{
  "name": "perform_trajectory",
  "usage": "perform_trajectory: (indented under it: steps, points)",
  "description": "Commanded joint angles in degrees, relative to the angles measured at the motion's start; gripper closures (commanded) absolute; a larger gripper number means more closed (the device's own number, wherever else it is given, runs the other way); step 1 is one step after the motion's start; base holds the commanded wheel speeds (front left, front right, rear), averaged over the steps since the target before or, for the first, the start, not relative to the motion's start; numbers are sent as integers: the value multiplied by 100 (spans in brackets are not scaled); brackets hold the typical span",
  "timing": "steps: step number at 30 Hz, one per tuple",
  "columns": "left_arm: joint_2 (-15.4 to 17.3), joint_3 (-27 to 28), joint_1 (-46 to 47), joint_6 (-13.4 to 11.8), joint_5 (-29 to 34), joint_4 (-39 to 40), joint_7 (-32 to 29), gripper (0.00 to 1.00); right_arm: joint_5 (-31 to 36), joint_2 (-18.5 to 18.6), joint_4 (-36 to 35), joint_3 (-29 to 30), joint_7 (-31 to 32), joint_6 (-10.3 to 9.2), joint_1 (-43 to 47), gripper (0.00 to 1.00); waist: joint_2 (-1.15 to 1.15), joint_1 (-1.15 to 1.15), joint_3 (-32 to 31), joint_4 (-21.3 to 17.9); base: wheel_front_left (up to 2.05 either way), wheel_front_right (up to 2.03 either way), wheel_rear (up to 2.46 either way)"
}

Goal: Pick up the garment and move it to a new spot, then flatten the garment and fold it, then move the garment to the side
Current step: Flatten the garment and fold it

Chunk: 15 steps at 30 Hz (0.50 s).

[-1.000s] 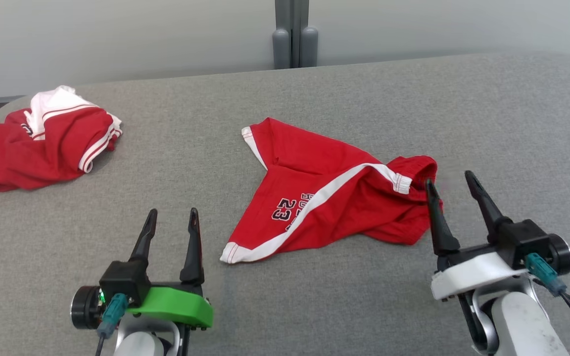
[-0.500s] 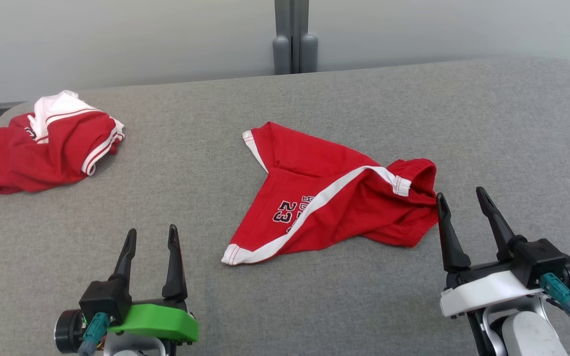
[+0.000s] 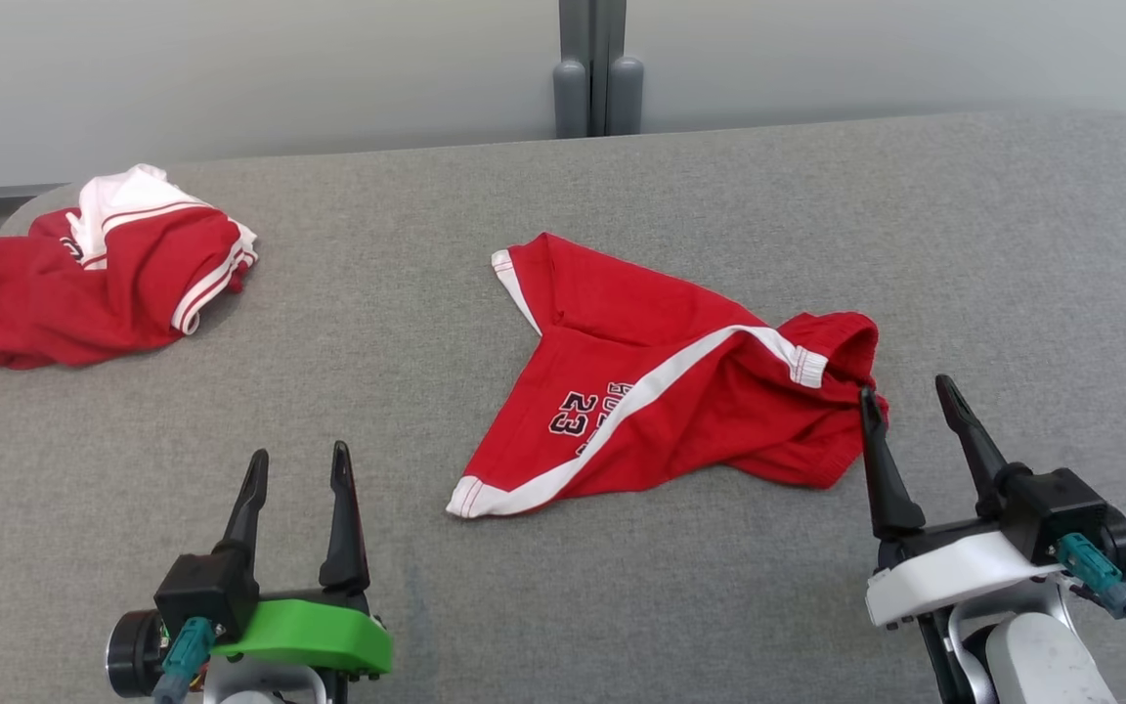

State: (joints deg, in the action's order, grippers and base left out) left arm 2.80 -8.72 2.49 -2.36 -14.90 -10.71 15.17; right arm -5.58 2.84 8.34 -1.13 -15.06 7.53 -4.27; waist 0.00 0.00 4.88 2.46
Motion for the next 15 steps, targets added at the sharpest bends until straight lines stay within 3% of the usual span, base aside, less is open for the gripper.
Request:
perform_trajectory:
  steps: [1, 15]
  points:
    - [17, 26, -5, -3, -13, 24, -3, 0, -29, 10, 104, -5, -17, -8, -37, 0, 0, 0, 9, 9, 0, 0, 0]
    - [17, -84, 212, -17, -49, -27, -3, 0, -224, 10, 1263, -99, 643, -8, -854, 0, 0, 0, 220, 251, 0, 0, 0]
